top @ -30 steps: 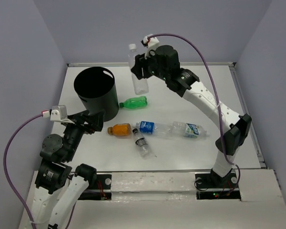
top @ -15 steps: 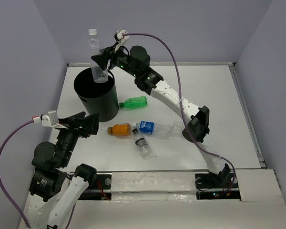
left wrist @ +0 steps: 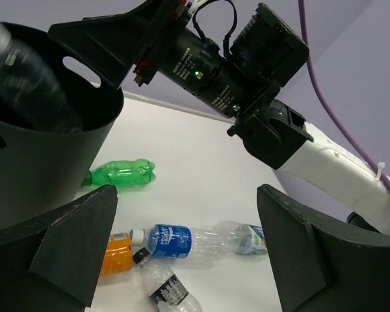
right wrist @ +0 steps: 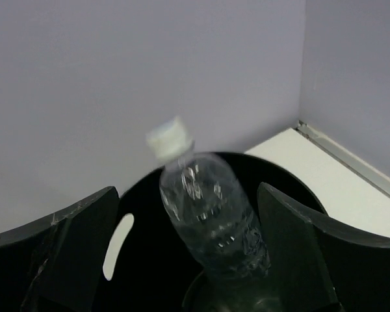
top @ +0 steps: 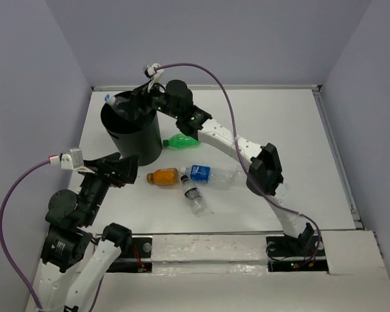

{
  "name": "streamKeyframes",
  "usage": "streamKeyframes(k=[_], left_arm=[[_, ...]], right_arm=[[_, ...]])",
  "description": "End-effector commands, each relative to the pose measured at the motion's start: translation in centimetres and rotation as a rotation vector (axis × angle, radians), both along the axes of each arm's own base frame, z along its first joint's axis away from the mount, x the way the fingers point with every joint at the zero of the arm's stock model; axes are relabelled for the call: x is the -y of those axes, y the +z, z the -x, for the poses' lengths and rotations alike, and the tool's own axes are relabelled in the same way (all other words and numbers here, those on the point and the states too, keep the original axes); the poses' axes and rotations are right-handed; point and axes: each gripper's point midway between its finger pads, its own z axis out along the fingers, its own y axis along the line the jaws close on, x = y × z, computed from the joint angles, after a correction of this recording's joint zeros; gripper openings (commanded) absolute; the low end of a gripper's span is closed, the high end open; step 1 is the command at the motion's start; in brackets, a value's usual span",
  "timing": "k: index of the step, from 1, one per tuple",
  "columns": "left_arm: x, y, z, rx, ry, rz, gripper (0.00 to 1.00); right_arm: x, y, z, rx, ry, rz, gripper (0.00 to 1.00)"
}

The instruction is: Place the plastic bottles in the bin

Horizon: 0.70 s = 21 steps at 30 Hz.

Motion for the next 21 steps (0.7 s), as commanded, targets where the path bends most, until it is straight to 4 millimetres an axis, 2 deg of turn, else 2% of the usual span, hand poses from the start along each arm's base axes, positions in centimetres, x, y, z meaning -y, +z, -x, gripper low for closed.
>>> streamKeyframes(k=[1, 2, 3, 4, 6, 7, 8, 9, 10, 11, 13, 14, 15, 16, 17, 18, 21], left_arm=[[2.1, 1.9, -0.6, 0.025, -0.095, 0.001, 0.98], [2.4, 1.7, -0.8, 0.015, -0.106, 0.001, 0.98], [3.1, 1.3, -1.4, -0.007, -0.128, 0.006, 0.98], [3.4, 1.0, -1.7, -0.016, -0.137, 0.002, 0.98], [4.3, 0.4, -2.3, -0.044, -0.165, 0.027, 0.98], [4.8, -0.3, -3.2, -0.069, -0.17, 0.034, 0.98], [5.2, -0.8, -3.5, -0.093, -0.182, 0.058, 0.98], [5.7, -0.6, -3.9, -0.084, -0.198, 0.072, 0.98], [6.1, -1.7, -4.5, -0.111, -0.206, 0.072, 0.98], [6.8, -2.8, -5.3, -0.148, -0.216, 0.068, 0.97], [7.6, -4.5, -6.8, -0.203, -0.22, 0.059, 0.97], [7.9, -5.2, -7.4, -0.226, -0.22, 0.061, 0.97], [8.7, -5.2, -7.7, -0.235, -0.236, 0.082, 0.96], [9.1, -6.3, -8.1, -0.275, -0.233, 0.087, 0.96], [9.9, -7.6, -9.1, -0.31, -0.225, 0.093, 0.96], [11.1, -8.9, -10.1, -0.352, -0.205, 0.104, 0.96], [12.8, -11.3, -12.5, -0.415, -0.095, 0.109, 0.96]], right_arm=[[5.0, 8.5, 1.7, 0.099, -0.061, -0.099, 0.93], [6.0, 8.5, 1.5, 0.084, -0.068, -0.097, 0.93], [8.2, 8.1, 1.1, 0.061, -0.092, -0.079, 0.91], [8.7, 7.6, 1.7, 0.042, -0.088, -0.067, 0.9], [11.9, 6.6, 0.7, 0.001, -0.125, -0.049, 0.88], [13.1, 2.5, 0.5, -0.067, -0.145, 0.012, 0.86], [16.4, 4.1, 0.6, -0.072, -0.196, -0.018, 0.8], [18.0, 3.2, 0.6, -0.099, -0.223, -0.009, 0.78], [19.5, 2.1, 0.9, -0.126, -0.243, 0.004, 0.76], [22.3, -0.6, 1.6, -0.187, -0.287, 0.037, 0.74], [24.7, -3.1, 2.7, -0.243, -0.341, 0.069, 0.72], [25.9, -7.0, 3.7, -0.3, -0.363, 0.123, 0.72], [27.2, -6.8, 4.8, -0.304, -0.39, 0.119, 0.71], [27.9, -7.9, 5.5, -0.325, -0.401, 0.13, 0.71], [28.9, -11.1, 6.5, -0.382, -0.423, 0.167, 0.71], [29.9, -11.0, 7.2, -0.385, -0.436, 0.151, 0.71], [31.7, -13.8, 9.5, -0.437, -0.457, 0.165, 0.71]])
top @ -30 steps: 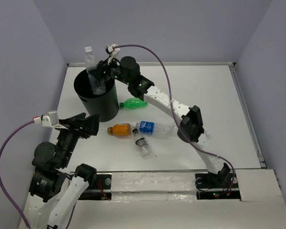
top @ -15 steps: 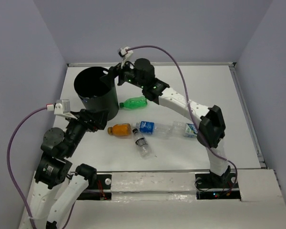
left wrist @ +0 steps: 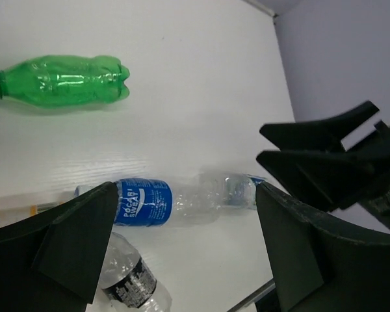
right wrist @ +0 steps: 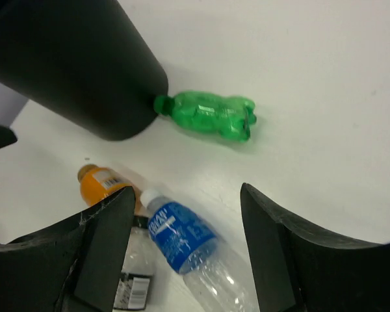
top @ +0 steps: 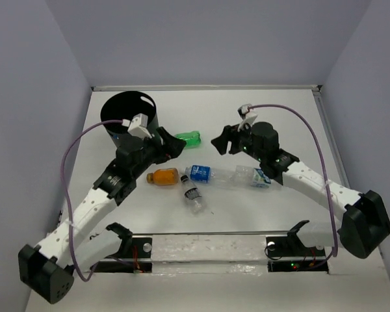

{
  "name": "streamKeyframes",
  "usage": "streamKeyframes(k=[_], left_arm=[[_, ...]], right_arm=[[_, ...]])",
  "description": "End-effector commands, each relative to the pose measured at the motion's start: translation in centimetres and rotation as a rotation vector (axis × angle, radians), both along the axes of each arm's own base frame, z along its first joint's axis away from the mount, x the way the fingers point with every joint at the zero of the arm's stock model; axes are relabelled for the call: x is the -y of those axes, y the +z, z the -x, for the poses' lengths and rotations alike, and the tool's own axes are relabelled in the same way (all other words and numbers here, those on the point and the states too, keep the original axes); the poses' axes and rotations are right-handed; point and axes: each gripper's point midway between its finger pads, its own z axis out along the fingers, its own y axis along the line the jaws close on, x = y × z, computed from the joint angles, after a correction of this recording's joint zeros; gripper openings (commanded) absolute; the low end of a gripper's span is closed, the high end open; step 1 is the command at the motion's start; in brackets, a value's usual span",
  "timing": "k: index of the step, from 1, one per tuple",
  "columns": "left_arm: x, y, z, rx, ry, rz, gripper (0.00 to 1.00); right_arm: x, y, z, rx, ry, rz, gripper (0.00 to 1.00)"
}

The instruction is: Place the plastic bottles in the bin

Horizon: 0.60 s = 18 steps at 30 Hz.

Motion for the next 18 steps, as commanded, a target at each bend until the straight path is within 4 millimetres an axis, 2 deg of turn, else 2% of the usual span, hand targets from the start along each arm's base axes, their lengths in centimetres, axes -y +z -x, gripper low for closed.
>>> streamKeyframes(k=[1, 4, 5, 6, 7, 9, 11, 13, 16, 18], left_arm=[[2.5, -1.2, -3.5, -0.029, 0.144, 0.049, 0.97], [2.0, -2.6, -6.2, -0.052, 0.303, 0.053, 0.99], [2.3, -4.3, -7.3, -0.102, 0.351, 0.071, 0.99], [2.0, -4.6, -8.1, -0.101, 0.407, 0.084, 0.99], [2.3, -6.2, -9.1, -0.135, 0.435, 0.071, 0.99], [2.4, -7.7, -10.3, -0.185, 0.516, 0.104, 0.99], [2.8, -10.1, -11.6, -0.249, 0.57, 0.063, 0.99], [2.7, -11.3, -12.5, -0.287, 0.637, 0.061, 0.99], [2.8, -14.2, -13.8, -0.362, 0.722, 0.003, 0.99], [3.2, -14.6, -14.4, -0.377, 0.731, -0.01, 0.99]], right_arm=[[2.4, -3.0, 2.7, -0.071, -0.059, -0.006, 0.72], [3.4, -4.3, 4.2, -0.109, -0.067, -0.003, 0.73], [3.7, -3.5, 4.8, -0.096, -0.063, -0.022, 0.74], [3.9, -3.7, 5.3, -0.104, -0.057, -0.016, 0.74], [4.2, -4.0, 5.6, -0.108, -0.06, -0.011, 0.74], [4.6, -3.5, 6.4, -0.096, -0.052, -0.012, 0.74], [4.8, -3.5, 6.8, -0.097, -0.045, -0.009, 0.74], [4.7, -3.2, 7.4, -0.091, -0.019, -0.017, 0.74], [4.3, -2.6, 8.2, -0.081, 0.026, -0.035, 0.74], [4.2, -2.5, 8.6, -0.075, 0.048, -0.037, 0.74]])
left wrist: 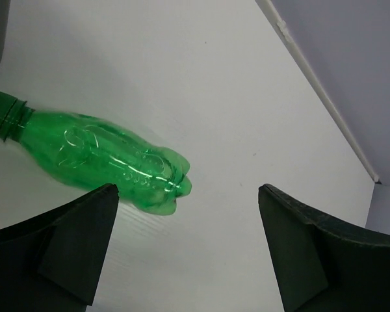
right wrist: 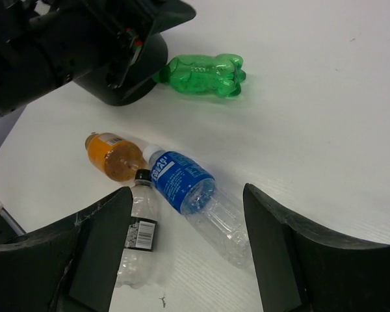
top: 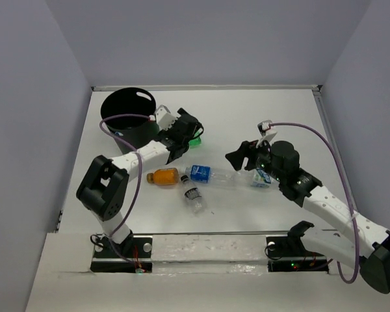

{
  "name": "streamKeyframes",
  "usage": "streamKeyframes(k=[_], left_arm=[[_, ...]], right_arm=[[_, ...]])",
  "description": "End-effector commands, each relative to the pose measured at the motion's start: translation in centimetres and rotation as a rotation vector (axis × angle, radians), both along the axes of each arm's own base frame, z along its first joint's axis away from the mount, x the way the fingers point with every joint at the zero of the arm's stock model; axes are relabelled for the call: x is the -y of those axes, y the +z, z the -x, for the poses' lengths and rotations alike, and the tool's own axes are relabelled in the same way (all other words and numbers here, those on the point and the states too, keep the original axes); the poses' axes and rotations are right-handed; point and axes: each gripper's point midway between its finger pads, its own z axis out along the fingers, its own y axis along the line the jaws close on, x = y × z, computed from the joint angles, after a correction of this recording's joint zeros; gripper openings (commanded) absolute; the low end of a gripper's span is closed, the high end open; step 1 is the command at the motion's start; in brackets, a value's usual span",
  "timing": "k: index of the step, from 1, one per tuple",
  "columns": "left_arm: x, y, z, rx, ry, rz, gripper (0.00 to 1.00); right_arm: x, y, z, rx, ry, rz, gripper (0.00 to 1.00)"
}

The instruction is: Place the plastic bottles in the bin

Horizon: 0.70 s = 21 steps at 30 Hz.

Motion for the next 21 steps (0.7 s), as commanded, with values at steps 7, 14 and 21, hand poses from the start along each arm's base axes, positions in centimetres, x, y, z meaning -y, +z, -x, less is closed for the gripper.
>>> streamKeyframes(k=[7, 14, 21], left_arm=[[-0.1, -4.6, -1.1, -0.158, 0.171, 0.009, 0.99], [2.1, -2.6, 0.3, -0.099, 0.126, -0.115, 0.99], [3.1, 4.5, 0.1, 0.079, 0.031, -0.176, 0.99]], right_arm=[[-0.5, -0.1, 2.4, 0.019, 0.112, -0.012, 0.74], [0.3, 1.1, 2.6, 0.066, 0.083, -0.021, 0.74], [0.2, 0.1, 2.1, 0.043, 0.086, 0.017, 0.72]])
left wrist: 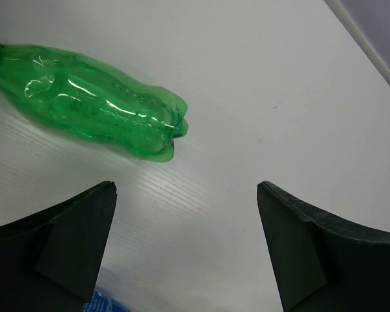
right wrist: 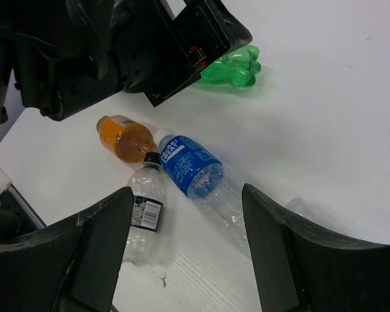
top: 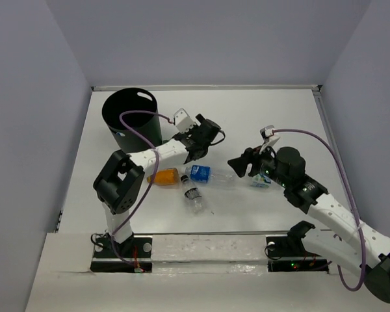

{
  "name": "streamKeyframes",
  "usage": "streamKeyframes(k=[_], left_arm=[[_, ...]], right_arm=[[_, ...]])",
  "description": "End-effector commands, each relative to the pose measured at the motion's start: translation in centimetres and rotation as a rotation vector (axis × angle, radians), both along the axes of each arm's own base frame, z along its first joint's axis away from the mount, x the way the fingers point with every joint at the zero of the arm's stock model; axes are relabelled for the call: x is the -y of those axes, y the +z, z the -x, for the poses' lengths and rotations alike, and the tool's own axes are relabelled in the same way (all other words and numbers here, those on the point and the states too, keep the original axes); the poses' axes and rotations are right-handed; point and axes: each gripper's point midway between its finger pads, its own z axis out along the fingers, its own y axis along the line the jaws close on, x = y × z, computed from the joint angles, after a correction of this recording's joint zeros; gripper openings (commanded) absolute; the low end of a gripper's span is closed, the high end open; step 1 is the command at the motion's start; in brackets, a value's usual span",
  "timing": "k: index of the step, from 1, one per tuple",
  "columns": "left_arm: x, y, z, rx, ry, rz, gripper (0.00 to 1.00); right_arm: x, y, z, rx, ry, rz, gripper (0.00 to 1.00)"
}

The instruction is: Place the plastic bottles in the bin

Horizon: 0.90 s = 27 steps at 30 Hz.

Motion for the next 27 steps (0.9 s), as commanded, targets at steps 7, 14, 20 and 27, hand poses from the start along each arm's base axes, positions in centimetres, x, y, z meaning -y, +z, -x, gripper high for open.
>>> streamKeyframes(k=[7, 14, 20, 27], left_arm=[[-1.6, 18.2, -0.2, 0.359, -0.081, 0.003, 0.99], [-2.4, 27.5, 4.9, 0.594, -0.369, -0.015, 0.99], [-6.5, 30.5, 13.1, 0.783, -0.604, -0.125, 0.99], [-14.2, 27.8, 19.7, 0.817, -0.573, -0.179, 0.99]], right_arm=[[-1.4, 0.0, -0.1, 0.004, 0.083, 0.029, 0.73], [-4.3, -1.7, -1.7, -0.067, 0.183, 0.113, 0.78], [-8.1, -4.8, -5.5, 0.046, 0.331, 0.388, 0.89], [-12.0, -7.8, -12.0, 0.075, 0.452, 0.616, 0.99]])
